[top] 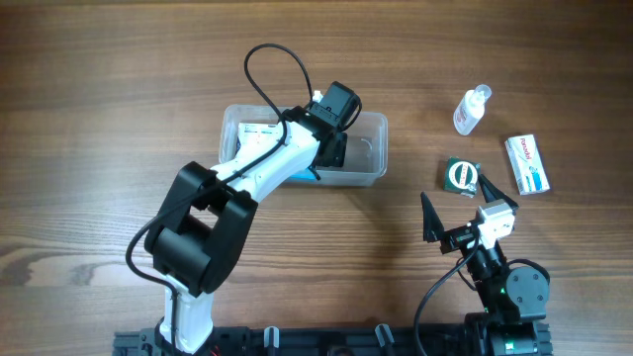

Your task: Pack container

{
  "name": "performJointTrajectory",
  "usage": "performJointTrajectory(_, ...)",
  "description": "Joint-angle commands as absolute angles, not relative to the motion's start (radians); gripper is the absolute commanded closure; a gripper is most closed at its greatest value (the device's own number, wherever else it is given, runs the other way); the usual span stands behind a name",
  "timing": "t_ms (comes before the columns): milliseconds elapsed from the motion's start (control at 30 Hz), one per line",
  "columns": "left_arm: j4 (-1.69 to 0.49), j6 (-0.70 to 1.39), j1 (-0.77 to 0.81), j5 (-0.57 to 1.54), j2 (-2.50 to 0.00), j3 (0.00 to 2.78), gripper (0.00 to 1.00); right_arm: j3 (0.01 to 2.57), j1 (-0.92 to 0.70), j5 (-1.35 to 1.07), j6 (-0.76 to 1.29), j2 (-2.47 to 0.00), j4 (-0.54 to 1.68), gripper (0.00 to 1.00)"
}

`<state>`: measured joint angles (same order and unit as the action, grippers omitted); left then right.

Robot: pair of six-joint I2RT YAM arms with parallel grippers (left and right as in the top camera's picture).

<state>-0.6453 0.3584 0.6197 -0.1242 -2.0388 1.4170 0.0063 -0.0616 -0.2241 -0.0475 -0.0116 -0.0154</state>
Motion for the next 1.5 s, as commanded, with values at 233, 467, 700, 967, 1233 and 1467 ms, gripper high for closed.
performJointTrajectory(233,-0.643,0.376,0.612,-0.196,-2.047,1.427,0.96,0.005,-0.057,-0.218,-0.053,-0.005,-0.019,0.0)
performJointTrajectory(467,-0.639,0.376,0.607,-0.203,-2.04,1.427,0.93,0.005,-0.057,-0.218,-0.053,-0.005,-0.019,0.0)
performJointTrajectory(700,-0.584,0.37,0.598,-0.204,-1.898,1.428,0.9,0.005,-0.057,-0.218,-0.052,-0.005,-0.019,0.0)
performJointTrajectory(967,-0.594,0.354,0.39,-0.211,-1.66,1.428,0.87,0.005,-0.057,-0.218,-0.053,-0.005,-0.019,0.0)
performJointTrajectory(1233,-0.715,0.345,0.015,-0.211,-1.605,1.427,0.0,0.005,-0.057,-0.218,-0.052,-0.005,-0.019,0.0)
performJointTrajectory(1467,-0.716,0.345,-0.131,-0.211,-1.605,1.427,0.0,0.005,-0.058,-0.218,-0.053,-0.005,-0.019,0.0)
